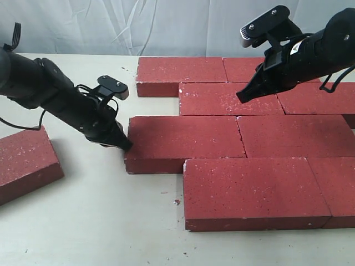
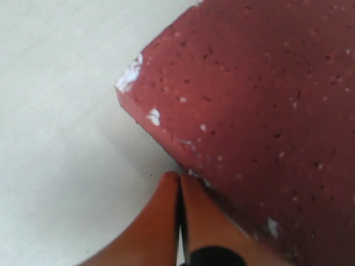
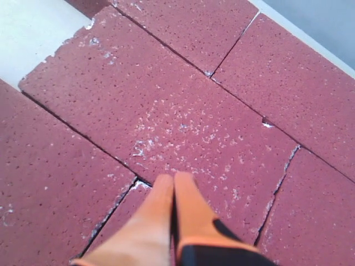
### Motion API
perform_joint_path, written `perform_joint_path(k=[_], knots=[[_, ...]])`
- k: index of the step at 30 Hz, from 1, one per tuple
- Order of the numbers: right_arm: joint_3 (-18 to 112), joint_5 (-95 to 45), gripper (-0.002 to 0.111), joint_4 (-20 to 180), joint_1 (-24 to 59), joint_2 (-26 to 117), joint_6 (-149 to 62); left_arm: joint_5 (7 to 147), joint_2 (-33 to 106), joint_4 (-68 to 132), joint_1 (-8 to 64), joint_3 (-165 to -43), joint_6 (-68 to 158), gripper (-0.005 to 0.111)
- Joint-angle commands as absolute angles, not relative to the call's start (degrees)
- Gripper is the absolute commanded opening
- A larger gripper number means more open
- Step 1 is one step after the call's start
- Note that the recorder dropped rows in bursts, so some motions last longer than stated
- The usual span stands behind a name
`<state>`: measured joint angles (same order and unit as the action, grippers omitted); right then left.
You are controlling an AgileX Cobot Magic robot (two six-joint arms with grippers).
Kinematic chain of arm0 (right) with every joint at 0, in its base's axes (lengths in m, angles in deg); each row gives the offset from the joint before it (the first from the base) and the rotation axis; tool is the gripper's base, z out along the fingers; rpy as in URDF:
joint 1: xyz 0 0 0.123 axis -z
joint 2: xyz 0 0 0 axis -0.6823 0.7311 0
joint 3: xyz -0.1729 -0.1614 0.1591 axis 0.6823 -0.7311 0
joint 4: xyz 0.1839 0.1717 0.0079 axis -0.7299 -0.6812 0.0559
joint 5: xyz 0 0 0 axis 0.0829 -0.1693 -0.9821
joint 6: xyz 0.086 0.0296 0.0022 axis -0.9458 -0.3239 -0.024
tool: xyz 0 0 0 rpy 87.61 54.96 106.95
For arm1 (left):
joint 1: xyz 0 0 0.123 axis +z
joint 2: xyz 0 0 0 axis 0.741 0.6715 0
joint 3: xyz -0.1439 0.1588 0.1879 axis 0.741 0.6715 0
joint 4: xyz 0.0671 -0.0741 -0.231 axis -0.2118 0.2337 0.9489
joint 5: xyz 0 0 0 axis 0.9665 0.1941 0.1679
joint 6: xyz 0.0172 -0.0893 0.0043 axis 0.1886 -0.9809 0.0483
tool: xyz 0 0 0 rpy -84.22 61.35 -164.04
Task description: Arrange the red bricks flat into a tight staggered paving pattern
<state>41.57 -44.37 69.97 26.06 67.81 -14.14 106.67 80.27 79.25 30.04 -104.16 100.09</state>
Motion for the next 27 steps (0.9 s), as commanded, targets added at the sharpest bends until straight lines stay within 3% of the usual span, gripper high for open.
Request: perform_joint_path(k=[1, 27], knots=[[41.4, -43.7, -0.001, 69.9, 26.3, 67.5, -14.3, 107.0, 81.7, 80.6, 28.7, -105.5, 100.4, 0.000], [41.4, -43.4, -0.001, 69.9, 26.3, 67.5, -14.3, 104.9, 76.7, 56.0, 29.0, -105.5, 84.2, 0.000]])
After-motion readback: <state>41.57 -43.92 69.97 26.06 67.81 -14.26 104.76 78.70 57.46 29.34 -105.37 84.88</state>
